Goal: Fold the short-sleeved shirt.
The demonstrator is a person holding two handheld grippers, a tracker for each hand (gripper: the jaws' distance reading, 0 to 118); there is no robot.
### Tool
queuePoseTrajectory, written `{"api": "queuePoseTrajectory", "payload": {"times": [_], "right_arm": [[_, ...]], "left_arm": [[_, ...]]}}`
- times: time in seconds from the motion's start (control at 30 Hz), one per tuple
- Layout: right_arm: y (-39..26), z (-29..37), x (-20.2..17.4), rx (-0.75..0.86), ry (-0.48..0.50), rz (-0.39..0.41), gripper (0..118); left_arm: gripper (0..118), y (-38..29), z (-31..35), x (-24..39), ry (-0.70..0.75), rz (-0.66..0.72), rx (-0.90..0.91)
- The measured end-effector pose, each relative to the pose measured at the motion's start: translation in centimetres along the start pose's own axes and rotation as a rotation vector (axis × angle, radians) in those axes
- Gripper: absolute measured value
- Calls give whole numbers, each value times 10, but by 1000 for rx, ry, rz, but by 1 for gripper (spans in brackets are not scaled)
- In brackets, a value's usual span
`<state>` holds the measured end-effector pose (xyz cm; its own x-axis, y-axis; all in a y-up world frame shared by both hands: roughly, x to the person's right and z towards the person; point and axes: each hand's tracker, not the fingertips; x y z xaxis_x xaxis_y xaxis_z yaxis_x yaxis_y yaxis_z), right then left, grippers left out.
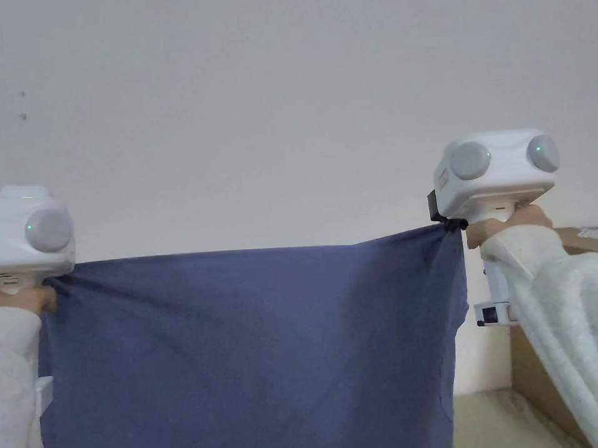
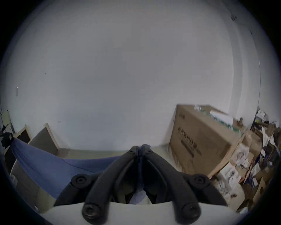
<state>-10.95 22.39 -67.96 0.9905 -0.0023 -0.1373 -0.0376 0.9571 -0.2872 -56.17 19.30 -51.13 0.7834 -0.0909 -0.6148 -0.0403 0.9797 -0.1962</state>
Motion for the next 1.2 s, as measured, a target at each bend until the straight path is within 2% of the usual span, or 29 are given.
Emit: {"api": "queuePoseTrajectory", "payload": {"times": [0.03,0.1,0.2,0.27,0.4,0.6,0.77,0.9,1.0,1.03,1.1,1.2], "right_arm": [[12,8,-2,-4,-7,35,5],[30,16,-1,40,-19,35,5],[43,25,6,60,-32,10,5],[39,28,10,82,-32,-7,5],[7,9,18,44,-49,27,5],[-92,-62,25,-174,-29,-1,5],[-210,-131,18,-397,-35,90,5],[-303,-171,17,-563,-26,69,5],[-359,-199,23,-656,31,-13,5],[-376,-202,22,-686,18,-13,5],[-403,-203,19,-729,2,34,5],[-422,-197,27,-734,11,-2,5]], "left_arm": [[2,9,-2,0,-9,-11,8],[2,23,-1,1,-13,16,55],[2,37,1,9,-24,-13,98],[2,33,2,15,-9,-29,166],[2,5,-5,31,-5,-50,190],[2,-106,-65,65,1,-166,-42],[2,-230,-113,97,2,-239,-280],[2,-323,-133,111,-7,-339,-426],[2,-378,-140,115,1,-382,-501],[2,-395,-138,115,8,-393,-532],[2,-414,-134,111,-20,-388,-593],[2,-430,-123,97,-29,-343,-582]]}}
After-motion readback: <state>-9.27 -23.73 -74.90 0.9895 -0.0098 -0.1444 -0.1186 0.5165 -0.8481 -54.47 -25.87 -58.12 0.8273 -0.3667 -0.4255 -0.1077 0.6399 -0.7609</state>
